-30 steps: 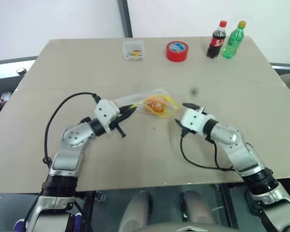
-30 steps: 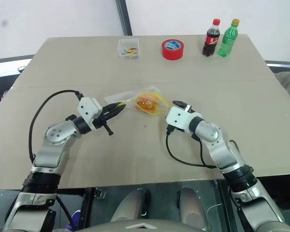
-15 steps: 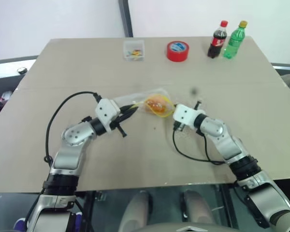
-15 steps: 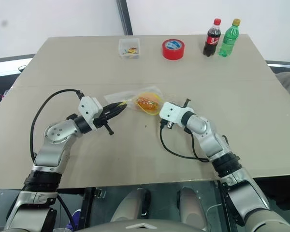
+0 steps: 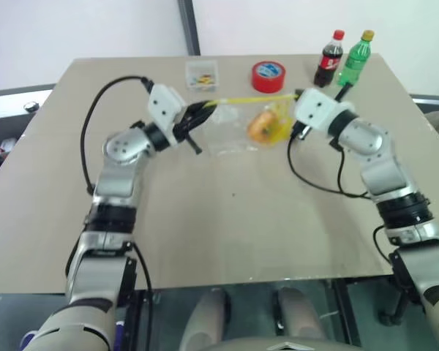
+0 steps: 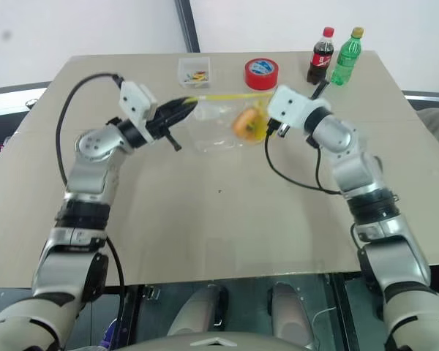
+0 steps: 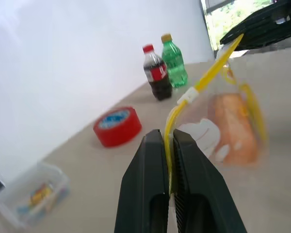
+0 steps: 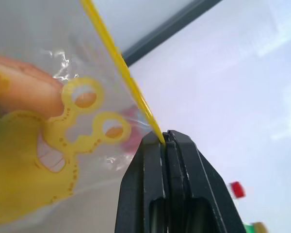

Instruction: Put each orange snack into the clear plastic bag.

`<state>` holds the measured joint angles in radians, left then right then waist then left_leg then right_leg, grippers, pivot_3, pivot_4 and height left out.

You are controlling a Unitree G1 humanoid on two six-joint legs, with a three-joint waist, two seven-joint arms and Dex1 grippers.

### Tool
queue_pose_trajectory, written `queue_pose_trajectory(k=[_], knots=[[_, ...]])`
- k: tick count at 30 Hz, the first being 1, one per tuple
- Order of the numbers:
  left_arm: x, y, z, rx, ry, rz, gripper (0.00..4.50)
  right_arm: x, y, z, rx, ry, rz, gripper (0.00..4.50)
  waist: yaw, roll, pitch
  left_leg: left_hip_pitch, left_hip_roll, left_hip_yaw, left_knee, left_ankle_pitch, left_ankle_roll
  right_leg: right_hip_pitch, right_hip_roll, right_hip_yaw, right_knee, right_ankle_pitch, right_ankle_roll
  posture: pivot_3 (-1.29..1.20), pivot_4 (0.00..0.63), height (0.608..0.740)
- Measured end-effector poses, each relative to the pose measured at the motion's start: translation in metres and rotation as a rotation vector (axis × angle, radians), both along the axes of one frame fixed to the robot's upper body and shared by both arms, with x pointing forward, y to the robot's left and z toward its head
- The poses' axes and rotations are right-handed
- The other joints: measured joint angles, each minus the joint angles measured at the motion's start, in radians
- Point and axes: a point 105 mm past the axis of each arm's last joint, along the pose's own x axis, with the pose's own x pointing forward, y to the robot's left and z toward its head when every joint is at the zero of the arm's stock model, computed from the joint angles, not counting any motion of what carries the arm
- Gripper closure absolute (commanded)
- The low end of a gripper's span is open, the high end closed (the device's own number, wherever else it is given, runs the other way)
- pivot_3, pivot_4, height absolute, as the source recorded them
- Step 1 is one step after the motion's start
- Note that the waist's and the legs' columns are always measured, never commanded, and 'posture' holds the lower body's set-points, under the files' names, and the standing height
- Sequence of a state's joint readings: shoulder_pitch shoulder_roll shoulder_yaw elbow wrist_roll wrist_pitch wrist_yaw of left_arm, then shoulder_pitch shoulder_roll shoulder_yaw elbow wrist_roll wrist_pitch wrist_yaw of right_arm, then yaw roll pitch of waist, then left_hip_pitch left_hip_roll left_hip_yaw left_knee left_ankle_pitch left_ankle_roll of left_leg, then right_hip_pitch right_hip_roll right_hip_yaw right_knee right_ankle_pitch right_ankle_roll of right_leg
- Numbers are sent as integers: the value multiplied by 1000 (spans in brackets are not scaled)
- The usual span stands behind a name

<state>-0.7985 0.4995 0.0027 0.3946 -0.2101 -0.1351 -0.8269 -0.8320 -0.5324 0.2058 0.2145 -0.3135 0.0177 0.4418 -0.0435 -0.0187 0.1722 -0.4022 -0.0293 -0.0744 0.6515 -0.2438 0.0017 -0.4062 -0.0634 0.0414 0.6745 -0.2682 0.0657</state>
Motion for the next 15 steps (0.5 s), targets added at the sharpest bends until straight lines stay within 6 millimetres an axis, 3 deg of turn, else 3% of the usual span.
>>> queue_pose_trajectory(k=[3,5,7,11,13,15], knots=[[-3,-7,-9,39,-32,-36,4500,-12,-10,-1,3,-18,-7,4469,-4,0,0,-14,1,0,3,0,0,-14,0,1,4,0,0,0,150,740],[-5,-9,-15,55,-27,-44,4500,-16,-11,-8,7,0,-7,4469,-3,0,0,-14,0,1,3,0,0,-15,-1,1,3,0,0,0,150,740],[-20,-9,-27,93,-42,-73,4500,-35,-13,-19,45,18,9,4469,1,0,-1,-14,3,-1,2,0,0,-14,-1,0,3,0,0,0,150,740],[-52,-11,-85,175,88,-126,4500,-78,-16,-99,50,287,15,4469,5,0,-1,-14,2,0,4,-1,1,-13,-2,1,3,0,0,0,150,740],[-61,-13,-99,195,122,-136,4500,-92,-16,-125,39,397,18,3895,6,1,0,-13,2,0,8,-3,6,-11,-1,0,5,0,0,0,150,740],[-66,-13,-101,209,114,-130,4500,-104,-18,-137,39,462,19,3226,6,1,0,-7,3,-2,11,-3,6,-4,1,-1,5,1,0,0,150,740]])
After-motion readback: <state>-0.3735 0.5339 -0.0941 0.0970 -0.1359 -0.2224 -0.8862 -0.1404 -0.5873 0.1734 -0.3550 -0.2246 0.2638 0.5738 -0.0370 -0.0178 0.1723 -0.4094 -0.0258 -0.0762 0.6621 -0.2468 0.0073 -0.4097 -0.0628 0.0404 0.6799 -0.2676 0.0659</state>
